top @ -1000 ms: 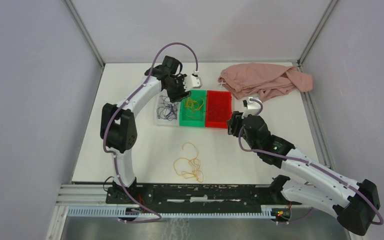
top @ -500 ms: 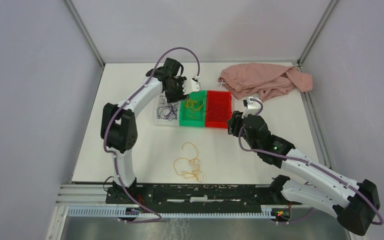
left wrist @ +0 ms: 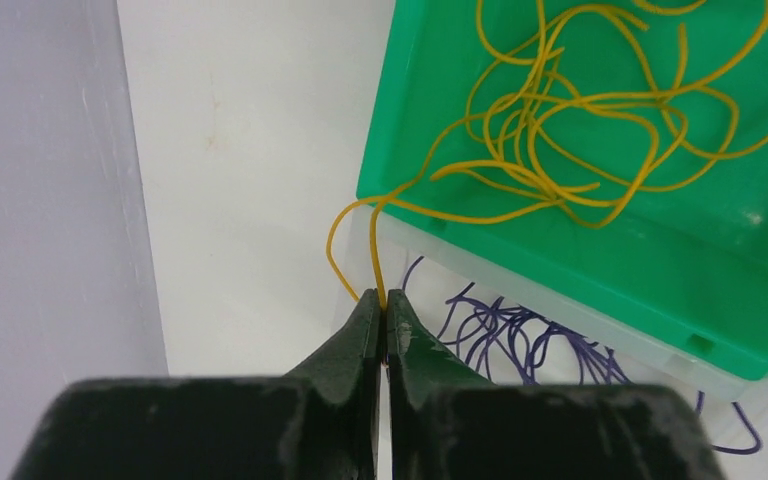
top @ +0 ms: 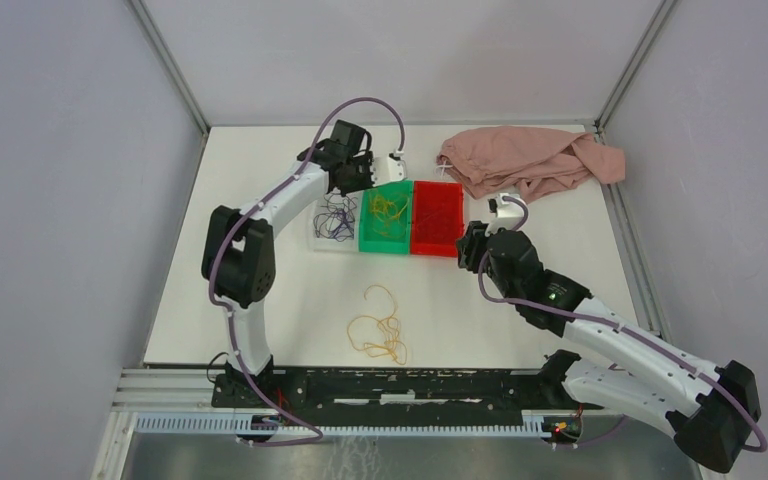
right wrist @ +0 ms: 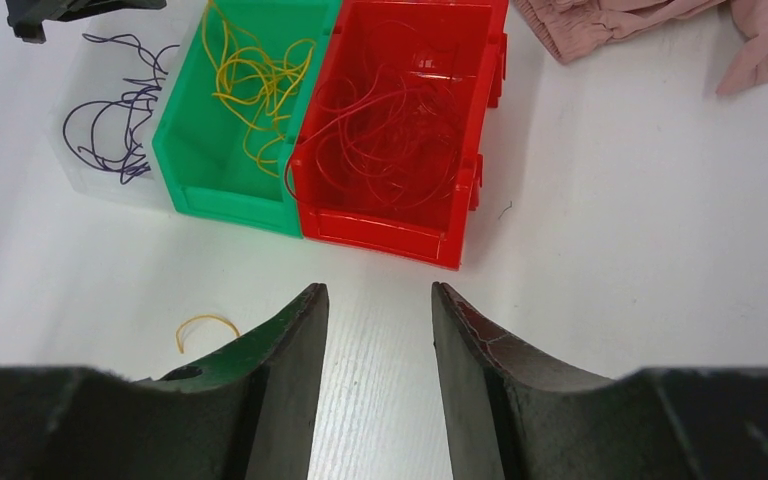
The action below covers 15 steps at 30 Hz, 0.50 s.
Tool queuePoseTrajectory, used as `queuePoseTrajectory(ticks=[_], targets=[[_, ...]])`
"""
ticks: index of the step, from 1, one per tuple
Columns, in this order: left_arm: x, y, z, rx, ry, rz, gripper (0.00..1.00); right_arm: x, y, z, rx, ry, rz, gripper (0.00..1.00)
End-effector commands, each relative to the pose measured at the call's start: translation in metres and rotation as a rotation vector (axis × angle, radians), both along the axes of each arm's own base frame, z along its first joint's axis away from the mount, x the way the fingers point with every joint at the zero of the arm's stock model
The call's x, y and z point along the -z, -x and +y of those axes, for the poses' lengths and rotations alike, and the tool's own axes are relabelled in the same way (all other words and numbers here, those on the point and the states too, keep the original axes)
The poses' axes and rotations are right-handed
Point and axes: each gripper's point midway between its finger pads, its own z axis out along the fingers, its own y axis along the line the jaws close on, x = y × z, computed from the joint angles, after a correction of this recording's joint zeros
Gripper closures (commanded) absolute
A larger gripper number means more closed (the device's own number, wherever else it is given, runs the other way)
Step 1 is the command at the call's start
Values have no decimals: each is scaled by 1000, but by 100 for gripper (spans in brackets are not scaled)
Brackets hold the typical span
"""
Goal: Untangle the cables
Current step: Adjust the cable in the bin.
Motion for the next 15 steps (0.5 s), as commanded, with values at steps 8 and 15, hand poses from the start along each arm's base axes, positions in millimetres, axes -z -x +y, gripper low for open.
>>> queuePoseTrajectory(ticks=[8,15], targets=[[-45,64,-85,-49,369,198,93,-20,-3,2,11,-72,-45,52],[-15,59,-97,-155,444,255,96,-19,0,-4,25,-70,-46,52]])
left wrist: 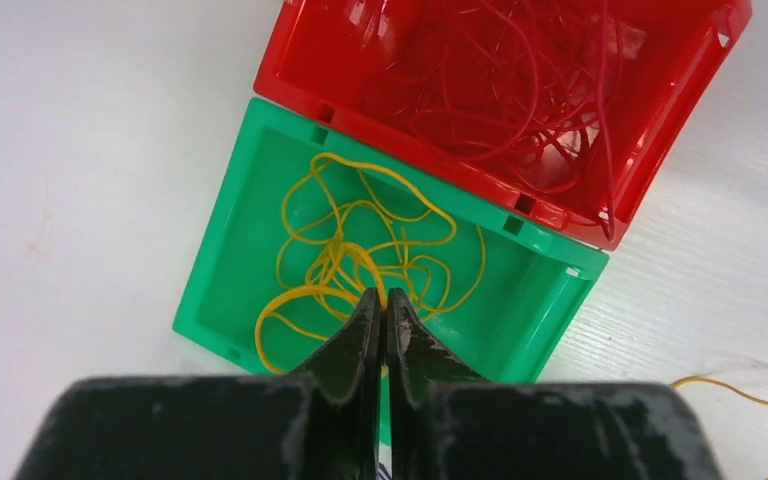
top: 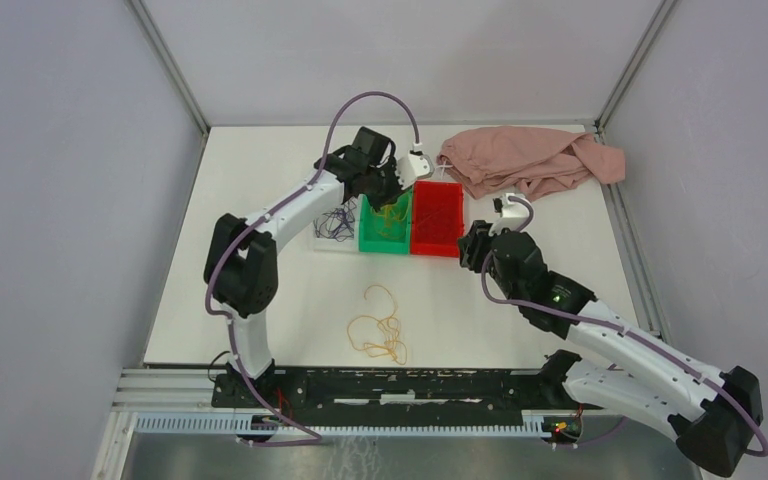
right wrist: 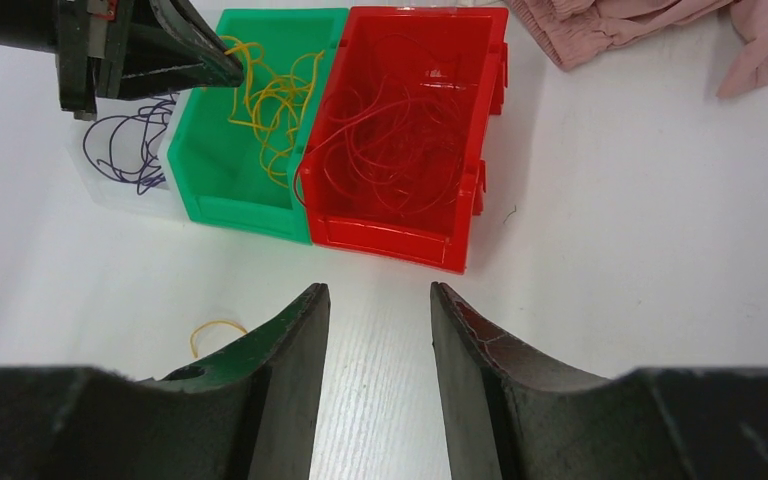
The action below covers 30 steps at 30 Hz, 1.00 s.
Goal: Untangle the cables
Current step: Adjust the cable in the bin.
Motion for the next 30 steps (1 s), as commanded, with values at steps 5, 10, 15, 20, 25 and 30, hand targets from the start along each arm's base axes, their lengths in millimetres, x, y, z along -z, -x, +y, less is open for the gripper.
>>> queuePoseTrajectory(ticks=[5,10,15,20,25,30], targets=[[27,-18,0,-158,72,6,96,-11,0,-6,25,-39,-36,52],[45,-27,14,-203,29,-19,95,-12,0,-7,26,-41,-37,52],[38,-25,15,-193,34,-8,61,-12,1,-3,10,-49,-31,53],[-13,-19,11,-127,73,-16,24,-14,0,5,-29,-45,-25,50],[-63,-3,12,-73,113,-18,1,-19,2,28,-136,-61,-5,43],[-102,20,27,-83,120,-38,0,-6,26,75,-402,-90,118,37]])
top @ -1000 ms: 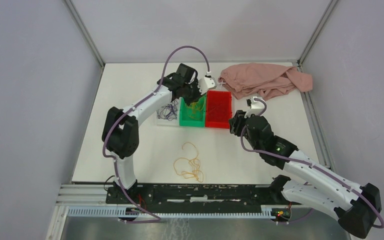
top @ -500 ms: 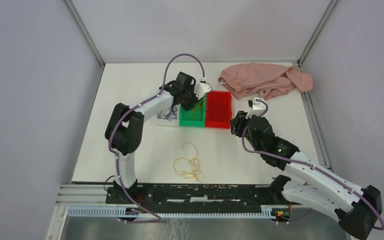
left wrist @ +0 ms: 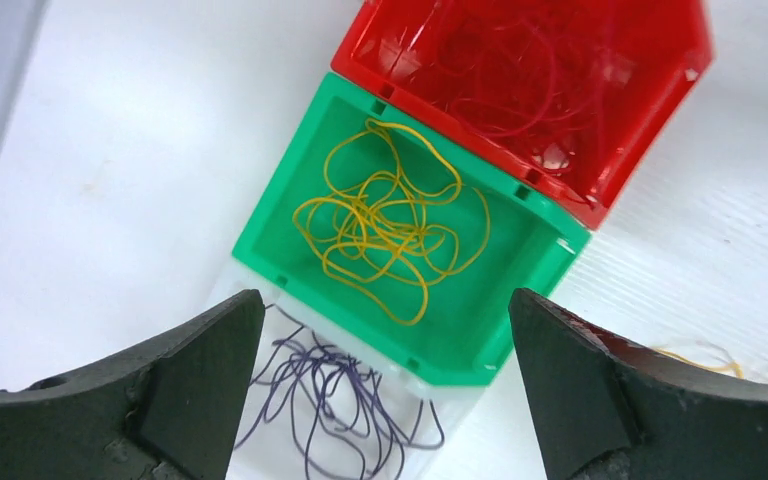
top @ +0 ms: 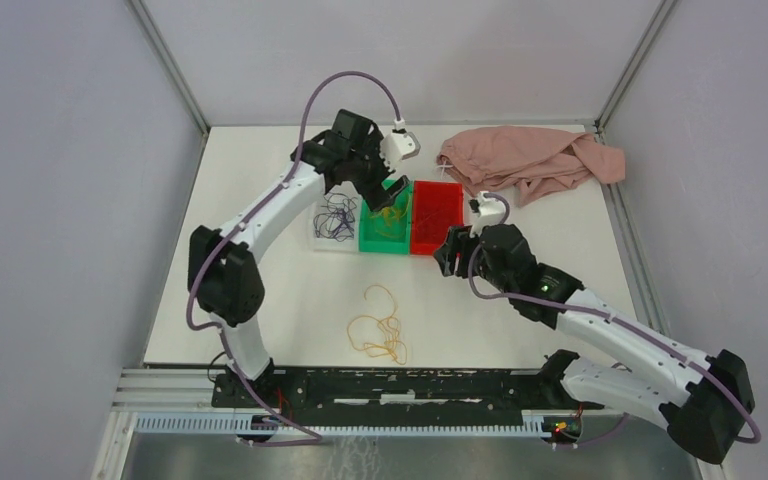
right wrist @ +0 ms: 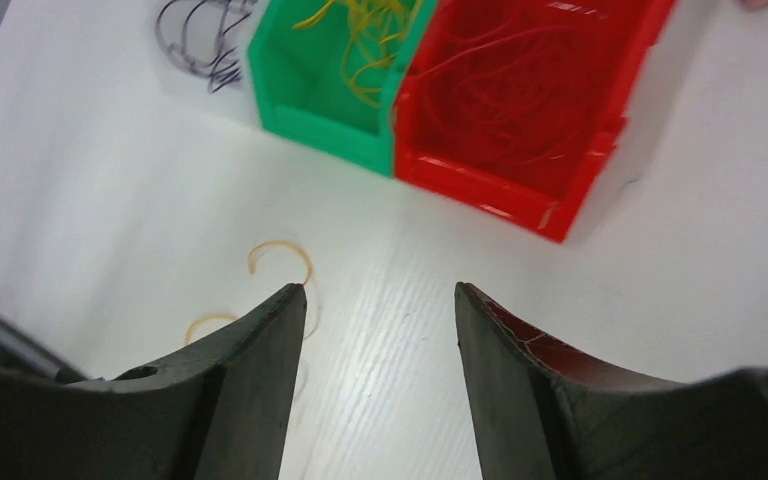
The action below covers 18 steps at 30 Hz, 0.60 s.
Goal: Untangle the cables
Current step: Adjust the cable in the bin, then pick up the cable at the center of the board.
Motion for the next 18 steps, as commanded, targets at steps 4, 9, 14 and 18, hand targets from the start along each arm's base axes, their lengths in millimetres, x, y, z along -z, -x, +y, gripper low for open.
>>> queuePoseTrajectory(ticks=[4,9,14,18], targets=[[-85,38,32,-29,53,-86,1,5,42,82,-404,-142,201,36],[-109,49,67,-136,134,-123,1,46,94,115,-577,-4,325,34],[-129,54,101,-251,156,-194,0,84,129,133,-676,95,455,36],[-136,56,125,-346,157,-236,0,113,131,135,-652,148,523,53]])
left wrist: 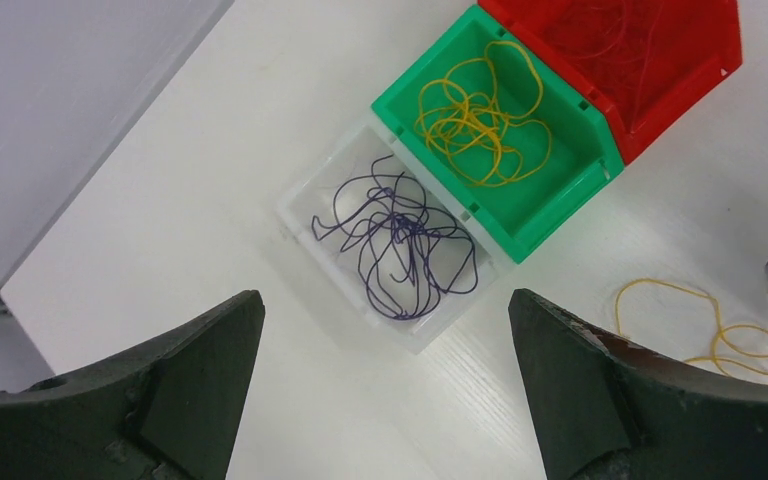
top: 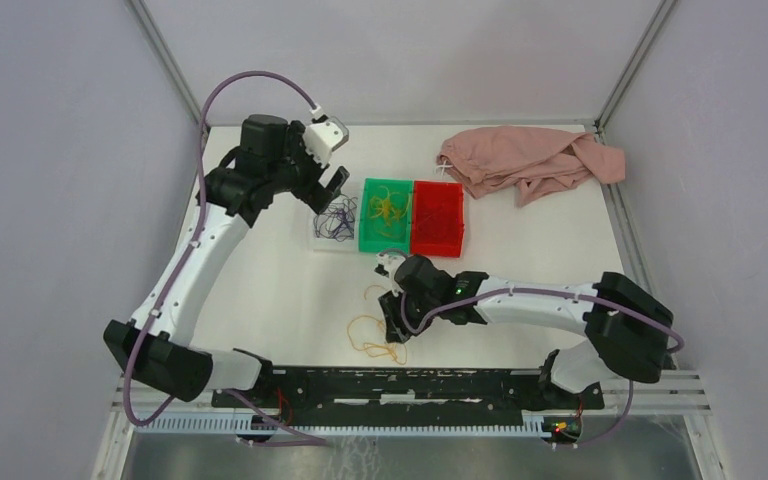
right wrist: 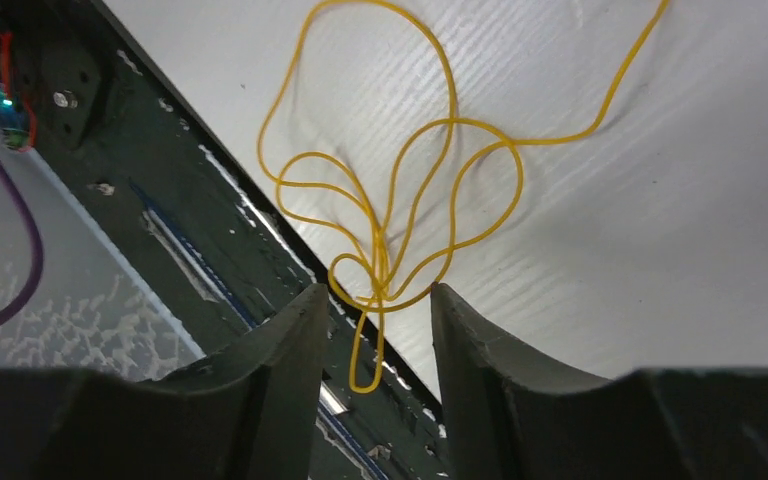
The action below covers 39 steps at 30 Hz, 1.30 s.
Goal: Untangle the cables
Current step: Pick up the cable at the center of the board, then place the cable in the bin.
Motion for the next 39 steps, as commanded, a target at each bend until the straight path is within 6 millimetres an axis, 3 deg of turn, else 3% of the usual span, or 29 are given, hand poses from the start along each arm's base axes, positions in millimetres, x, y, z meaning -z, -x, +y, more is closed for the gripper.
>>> queuePoseTrajectory(ticks=[1,5,7,9,16,22,27,31,39], targets=[[-21,-1,22,-128,52,-71,1,8,-2,13,2,15,31,57],[-29,1,36,-177,67,-117,1,8,-5,20,11,4,35,71],[-33,2,41,-194,71,-133,1,-4,-12,22,21,-10,4,86],[-36,2,45,-206,73,-145,1,-30,-23,22,33,-49,-49,98],[-43,-9,62,-286,87,-190,1,-152,-86,1,138,-216,-249,99],[-41,-11,70,-322,90,-218,1,-198,-149,-19,254,-225,-365,100],[-39,-11,74,-338,97,-227,1,-211,-199,-21,332,-188,-433,99],[-37,-12,77,-350,103,-227,1,-204,-229,-19,383,-131,-462,99],[-35,-16,86,-385,100,-234,1,-145,-271,-17,502,61,-420,99]])
